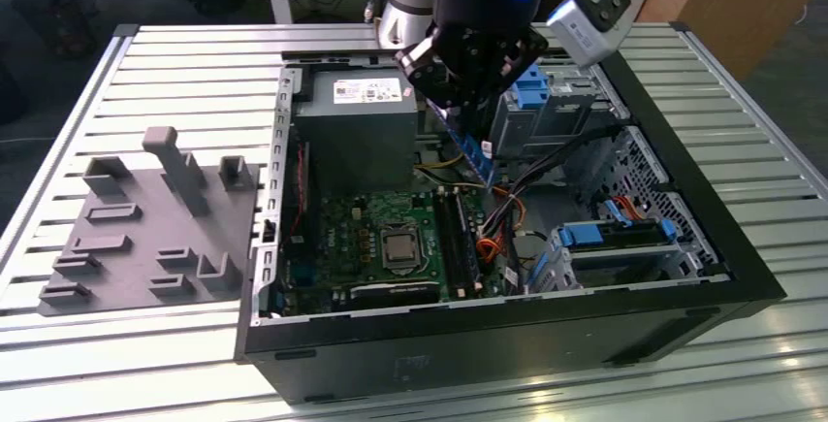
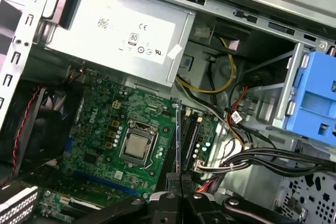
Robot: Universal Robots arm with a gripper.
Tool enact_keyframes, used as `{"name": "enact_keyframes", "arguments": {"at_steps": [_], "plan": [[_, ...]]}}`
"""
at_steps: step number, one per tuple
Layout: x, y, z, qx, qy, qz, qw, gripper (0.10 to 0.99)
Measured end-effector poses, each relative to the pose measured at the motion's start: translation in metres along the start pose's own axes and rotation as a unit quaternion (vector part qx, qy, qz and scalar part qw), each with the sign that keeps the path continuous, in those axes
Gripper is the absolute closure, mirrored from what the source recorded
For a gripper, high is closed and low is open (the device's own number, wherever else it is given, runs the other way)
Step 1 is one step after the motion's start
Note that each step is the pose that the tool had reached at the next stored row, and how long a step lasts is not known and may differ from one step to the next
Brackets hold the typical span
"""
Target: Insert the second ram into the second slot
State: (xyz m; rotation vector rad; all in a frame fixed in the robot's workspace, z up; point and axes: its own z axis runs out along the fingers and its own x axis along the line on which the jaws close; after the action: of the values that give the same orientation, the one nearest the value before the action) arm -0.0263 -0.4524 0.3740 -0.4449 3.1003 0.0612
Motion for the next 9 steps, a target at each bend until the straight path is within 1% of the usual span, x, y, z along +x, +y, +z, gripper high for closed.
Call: {"name": "enact_keyframes", "arguments": {"at_steps": [5,9], "plan": [[0.0000,0.0000,0.0001,0.0005,-0.0008,0.023,0.9997,0.969],[0.0000,0.0000,0.0002,0.0008,-0.0015,0.042,0.9991,0.969]]}}
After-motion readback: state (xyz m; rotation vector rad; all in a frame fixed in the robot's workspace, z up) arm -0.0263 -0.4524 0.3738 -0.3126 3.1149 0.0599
